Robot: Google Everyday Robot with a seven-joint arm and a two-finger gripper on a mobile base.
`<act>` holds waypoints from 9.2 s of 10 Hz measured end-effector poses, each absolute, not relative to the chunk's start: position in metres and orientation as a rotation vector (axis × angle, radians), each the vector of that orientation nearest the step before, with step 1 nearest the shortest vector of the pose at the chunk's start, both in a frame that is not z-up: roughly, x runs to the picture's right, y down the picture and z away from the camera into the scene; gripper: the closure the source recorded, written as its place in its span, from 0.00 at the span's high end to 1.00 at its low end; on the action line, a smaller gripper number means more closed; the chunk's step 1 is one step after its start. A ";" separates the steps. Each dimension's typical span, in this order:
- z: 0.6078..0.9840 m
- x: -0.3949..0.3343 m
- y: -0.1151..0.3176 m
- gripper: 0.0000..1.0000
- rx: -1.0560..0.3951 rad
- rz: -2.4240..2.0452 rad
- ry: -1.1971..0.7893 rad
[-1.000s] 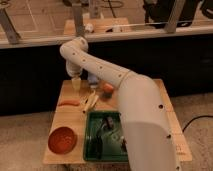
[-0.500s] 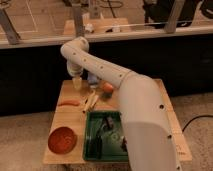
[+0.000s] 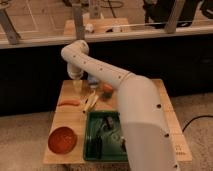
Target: Place pepper in table surface
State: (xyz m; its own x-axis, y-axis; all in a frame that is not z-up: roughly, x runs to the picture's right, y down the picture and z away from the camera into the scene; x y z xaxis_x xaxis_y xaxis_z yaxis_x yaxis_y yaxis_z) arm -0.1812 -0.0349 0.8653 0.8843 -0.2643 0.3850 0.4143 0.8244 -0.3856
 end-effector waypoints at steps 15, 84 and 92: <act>0.920 -0.205 0.043 0.80 -0.581 -0.431 -0.316; 0.948 -0.194 0.072 0.46 -0.671 -0.352 -0.345; 0.948 -0.197 0.076 0.80 -0.701 -0.352 -0.347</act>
